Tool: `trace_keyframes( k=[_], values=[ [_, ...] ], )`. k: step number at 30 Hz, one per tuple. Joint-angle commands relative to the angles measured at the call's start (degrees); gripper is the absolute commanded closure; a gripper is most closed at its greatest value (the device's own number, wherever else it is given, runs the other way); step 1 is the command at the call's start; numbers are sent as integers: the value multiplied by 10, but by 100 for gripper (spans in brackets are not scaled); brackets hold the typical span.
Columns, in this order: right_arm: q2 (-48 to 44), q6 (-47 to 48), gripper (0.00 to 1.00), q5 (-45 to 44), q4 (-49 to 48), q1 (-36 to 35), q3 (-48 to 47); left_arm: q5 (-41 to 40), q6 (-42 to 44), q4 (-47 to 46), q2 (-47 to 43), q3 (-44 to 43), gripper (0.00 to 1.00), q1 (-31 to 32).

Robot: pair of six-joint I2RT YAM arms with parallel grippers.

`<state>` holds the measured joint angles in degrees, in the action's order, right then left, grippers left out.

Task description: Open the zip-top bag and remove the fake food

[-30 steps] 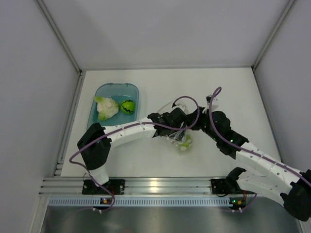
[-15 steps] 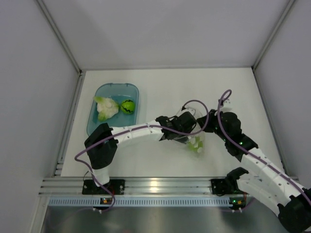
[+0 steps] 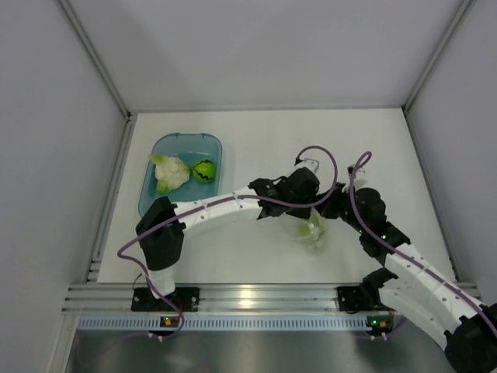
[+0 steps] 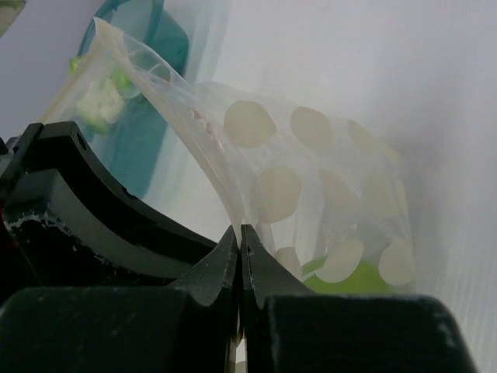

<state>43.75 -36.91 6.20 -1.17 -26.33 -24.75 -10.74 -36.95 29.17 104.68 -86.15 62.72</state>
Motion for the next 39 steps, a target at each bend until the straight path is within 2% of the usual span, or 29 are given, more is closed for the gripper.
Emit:
trace_keyframes(
  k=[1,6,10,14,23,39],
  values=[
    [-25,-32,100,5,-67,7,4,29,-29,-55,25,-28,66,0],
    [-66,1,100,-93,51,8,-31,31,-37,-55,50,-24,63,2],
    [-107,3,100,-137,84,10,-33,41,-46,-69,73,-21,58,2],
    [-109,13,100,-144,100,10,-36,71,-56,-82,90,-25,51,4],
    [-110,14,100,-151,102,11,-34,74,-24,-78,113,-30,25,24],
    [-114,17,100,-146,105,11,-34,85,9,-78,150,-22,10,42]
  ],
)
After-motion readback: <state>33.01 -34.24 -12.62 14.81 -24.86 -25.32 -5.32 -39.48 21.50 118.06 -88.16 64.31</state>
